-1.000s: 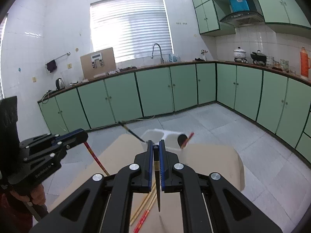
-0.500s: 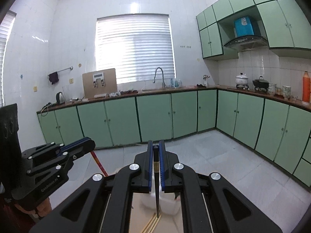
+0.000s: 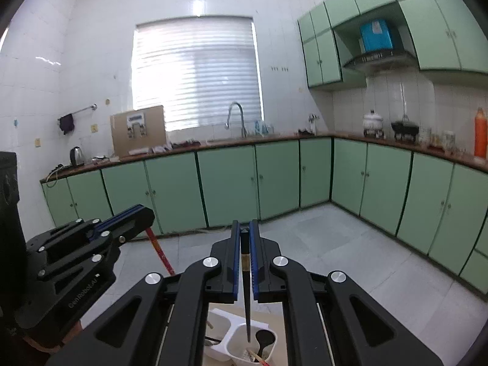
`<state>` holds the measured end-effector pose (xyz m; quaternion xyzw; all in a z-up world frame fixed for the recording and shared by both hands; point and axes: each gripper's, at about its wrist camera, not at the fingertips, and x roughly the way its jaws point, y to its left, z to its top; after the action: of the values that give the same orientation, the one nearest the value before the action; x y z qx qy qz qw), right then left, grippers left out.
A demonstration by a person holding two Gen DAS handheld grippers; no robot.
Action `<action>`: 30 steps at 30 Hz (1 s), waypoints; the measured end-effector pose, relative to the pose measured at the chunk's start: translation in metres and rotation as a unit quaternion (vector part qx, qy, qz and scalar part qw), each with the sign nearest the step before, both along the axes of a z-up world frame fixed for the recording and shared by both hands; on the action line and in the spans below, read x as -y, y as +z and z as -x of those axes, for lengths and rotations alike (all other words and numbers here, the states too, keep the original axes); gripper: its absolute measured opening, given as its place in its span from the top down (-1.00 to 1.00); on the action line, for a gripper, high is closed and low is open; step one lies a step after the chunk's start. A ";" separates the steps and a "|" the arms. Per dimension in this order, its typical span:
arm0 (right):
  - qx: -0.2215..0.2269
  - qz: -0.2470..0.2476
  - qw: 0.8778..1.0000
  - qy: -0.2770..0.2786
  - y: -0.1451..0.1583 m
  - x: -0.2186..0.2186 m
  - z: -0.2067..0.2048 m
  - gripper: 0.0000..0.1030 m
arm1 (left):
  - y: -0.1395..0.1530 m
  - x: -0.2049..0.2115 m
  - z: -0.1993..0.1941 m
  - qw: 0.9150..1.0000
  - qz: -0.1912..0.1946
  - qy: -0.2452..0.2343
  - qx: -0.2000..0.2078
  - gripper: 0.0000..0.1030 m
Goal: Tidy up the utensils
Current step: 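Lower the chopsticks into the holder and open both tools, then withdraw both tools back over the remaining chopsticks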
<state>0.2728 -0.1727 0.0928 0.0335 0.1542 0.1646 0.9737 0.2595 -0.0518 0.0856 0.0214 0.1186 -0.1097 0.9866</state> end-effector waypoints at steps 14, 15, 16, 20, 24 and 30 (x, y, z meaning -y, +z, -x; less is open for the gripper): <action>-0.066 0.008 0.998 0.013 -0.064 -0.002 -0.020 0.87 | -0.069 -0.018 -0.033 0.997 -0.013 0.006 -0.080 0.90; -0.070 0.012 0.997 0.013 -0.068 -0.003 -0.019 0.87 | -0.072 -0.020 -0.034 0.996 -0.013 0.006 -0.088 0.89; -0.071 0.014 0.997 0.012 -0.069 -0.003 -0.018 0.87 | -0.074 -0.022 -0.034 0.996 -0.013 0.006 -0.092 0.88; -0.072 0.015 0.997 0.007 -0.073 0.002 -0.011 0.78 | -0.079 -0.029 -0.029 0.995 -0.017 0.011 -0.098 0.67; -0.065 0.011 0.998 -0.005 -0.069 0.010 -0.002 0.54 | -0.079 -0.033 -0.018 0.995 -0.021 0.017 -0.092 0.43; -0.044 0.001 0.999 -0.028 -0.063 0.023 0.024 -0.03 | -0.070 -0.043 0.010 0.997 -0.007 0.029 -0.072 -0.12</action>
<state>0.2483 -0.1958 0.0301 0.0439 0.1960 0.1356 0.9702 0.2496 -0.0090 0.0151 0.0166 0.1904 -0.0814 0.9782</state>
